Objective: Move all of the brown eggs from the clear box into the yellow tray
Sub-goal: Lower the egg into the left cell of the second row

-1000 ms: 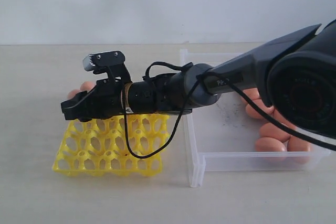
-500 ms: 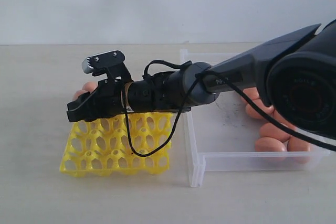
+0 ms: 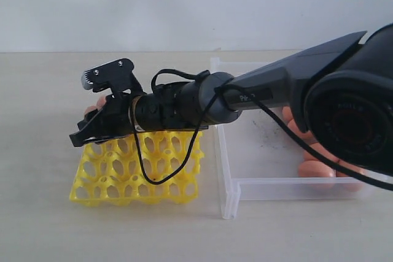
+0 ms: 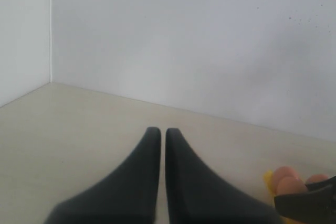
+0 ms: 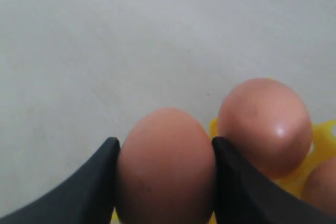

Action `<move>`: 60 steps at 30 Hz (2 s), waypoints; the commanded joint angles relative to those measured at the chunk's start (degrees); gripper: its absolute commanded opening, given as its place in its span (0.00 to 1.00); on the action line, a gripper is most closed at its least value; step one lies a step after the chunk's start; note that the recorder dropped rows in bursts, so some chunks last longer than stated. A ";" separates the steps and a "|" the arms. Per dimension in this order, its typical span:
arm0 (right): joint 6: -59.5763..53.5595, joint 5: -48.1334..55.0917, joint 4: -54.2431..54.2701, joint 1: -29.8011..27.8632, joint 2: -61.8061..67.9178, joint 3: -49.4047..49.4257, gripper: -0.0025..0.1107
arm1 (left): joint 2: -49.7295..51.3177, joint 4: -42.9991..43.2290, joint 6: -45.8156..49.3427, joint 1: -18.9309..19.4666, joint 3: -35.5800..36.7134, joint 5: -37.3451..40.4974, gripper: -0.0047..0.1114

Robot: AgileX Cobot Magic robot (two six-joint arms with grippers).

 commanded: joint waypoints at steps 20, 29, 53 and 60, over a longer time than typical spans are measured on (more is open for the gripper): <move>-0.90 10.61 2.27 -0.15 -0.12 -0.48 0.33 | -0.14 -0.51 -0.51 0.09 -0.04 -0.72 0.07; -0.74 8.75 3.06 -0.15 -0.12 -0.48 0.51 | -0.14 -0.51 -0.51 0.09 -0.04 -0.72 0.07; -1.12 10.32 2.95 -0.04 -4.24 -0.48 0.51 | -0.14 -0.51 -0.51 0.09 -0.04 -0.72 0.07; -3.77 16.04 0.52 3.20 -6.23 -0.35 0.25 | -0.14 -0.51 -0.51 0.09 -0.04 -0.72 0.07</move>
